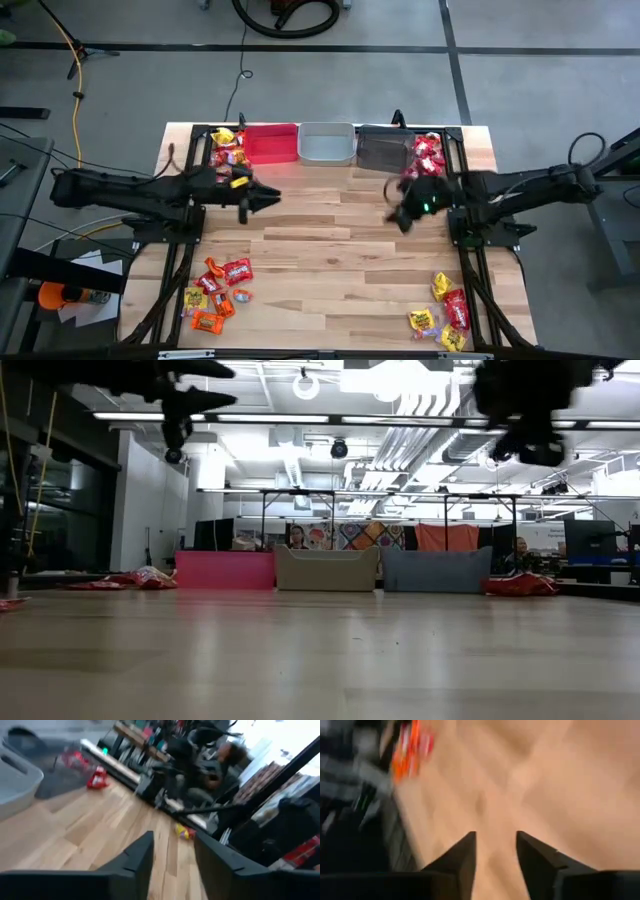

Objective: Sort candy
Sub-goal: Put the yellow candy into the gray bin

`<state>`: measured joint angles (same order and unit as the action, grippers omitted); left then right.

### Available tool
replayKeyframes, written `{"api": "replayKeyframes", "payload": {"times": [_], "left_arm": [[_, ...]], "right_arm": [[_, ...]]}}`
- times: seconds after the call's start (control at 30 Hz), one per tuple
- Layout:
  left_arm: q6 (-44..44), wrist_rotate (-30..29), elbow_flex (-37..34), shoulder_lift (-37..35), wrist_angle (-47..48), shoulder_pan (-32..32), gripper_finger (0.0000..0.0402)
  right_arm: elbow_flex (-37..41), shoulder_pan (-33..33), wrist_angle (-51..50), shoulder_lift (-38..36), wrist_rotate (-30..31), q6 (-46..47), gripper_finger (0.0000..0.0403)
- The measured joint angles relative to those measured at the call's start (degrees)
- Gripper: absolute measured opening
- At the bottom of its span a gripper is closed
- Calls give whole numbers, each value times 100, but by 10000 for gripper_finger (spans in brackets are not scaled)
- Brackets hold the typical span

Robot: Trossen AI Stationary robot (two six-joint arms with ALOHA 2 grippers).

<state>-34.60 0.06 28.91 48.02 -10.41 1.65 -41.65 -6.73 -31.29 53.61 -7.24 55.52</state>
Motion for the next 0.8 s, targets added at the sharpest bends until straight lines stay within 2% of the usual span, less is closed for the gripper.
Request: {"api": "replayKeyframes", "payload": {"times": [0.1, 0.2, 0.37, 0.5, 0.67, 0.8], "left_arm": [[-294, 39, 327, 485, 79, 0, 174], [-372, 302, 549, 745, -19, 6, 194], [-331, 391, 609, 882, -41, 98, 202], [-372, 387, 609, 870, -56, 140, 202], [-388, 389, 609, 856, -47, 122, 202], [-432, 389, 609, 856, -44, 118, 202]], "right_arm": [[337, -979, -23, 8, -286, 1048, 186], [599, -2034, -27, 11, 3, 2219, 208], [778, -3286, -567, 95, 620, 4284, 210], [778, -3735, -1253, 490, 422, 5087, 203], [778, -3835, -1399, 1328, -294, 5108, 195], [780, -3832, -1389, 1995, -323, 5068, 190]]}}
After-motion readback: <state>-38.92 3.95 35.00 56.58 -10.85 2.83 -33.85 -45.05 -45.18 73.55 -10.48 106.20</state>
